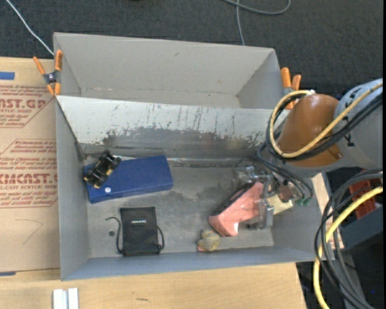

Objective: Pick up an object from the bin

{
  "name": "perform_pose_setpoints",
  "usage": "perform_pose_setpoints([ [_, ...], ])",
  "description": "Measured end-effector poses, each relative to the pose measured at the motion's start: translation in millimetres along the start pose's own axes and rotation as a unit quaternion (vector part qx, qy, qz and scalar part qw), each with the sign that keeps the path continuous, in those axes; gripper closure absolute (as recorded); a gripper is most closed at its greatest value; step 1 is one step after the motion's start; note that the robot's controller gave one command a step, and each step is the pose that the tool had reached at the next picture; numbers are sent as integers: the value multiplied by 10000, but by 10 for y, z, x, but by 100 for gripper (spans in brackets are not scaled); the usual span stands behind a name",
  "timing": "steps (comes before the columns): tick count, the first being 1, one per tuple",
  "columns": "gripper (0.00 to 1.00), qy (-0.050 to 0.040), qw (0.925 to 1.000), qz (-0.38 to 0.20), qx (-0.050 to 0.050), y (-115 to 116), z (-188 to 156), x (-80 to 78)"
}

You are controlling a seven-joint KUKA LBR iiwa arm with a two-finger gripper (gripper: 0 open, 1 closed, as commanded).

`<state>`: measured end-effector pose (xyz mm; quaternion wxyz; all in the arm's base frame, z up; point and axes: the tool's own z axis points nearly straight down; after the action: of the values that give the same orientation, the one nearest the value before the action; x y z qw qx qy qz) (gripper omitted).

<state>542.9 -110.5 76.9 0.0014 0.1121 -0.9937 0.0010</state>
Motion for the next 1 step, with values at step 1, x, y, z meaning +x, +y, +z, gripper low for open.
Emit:
perform_pose_setpoints([
  [1, 0, -47, 9990, -455, 7, 196, 74, 125],
])
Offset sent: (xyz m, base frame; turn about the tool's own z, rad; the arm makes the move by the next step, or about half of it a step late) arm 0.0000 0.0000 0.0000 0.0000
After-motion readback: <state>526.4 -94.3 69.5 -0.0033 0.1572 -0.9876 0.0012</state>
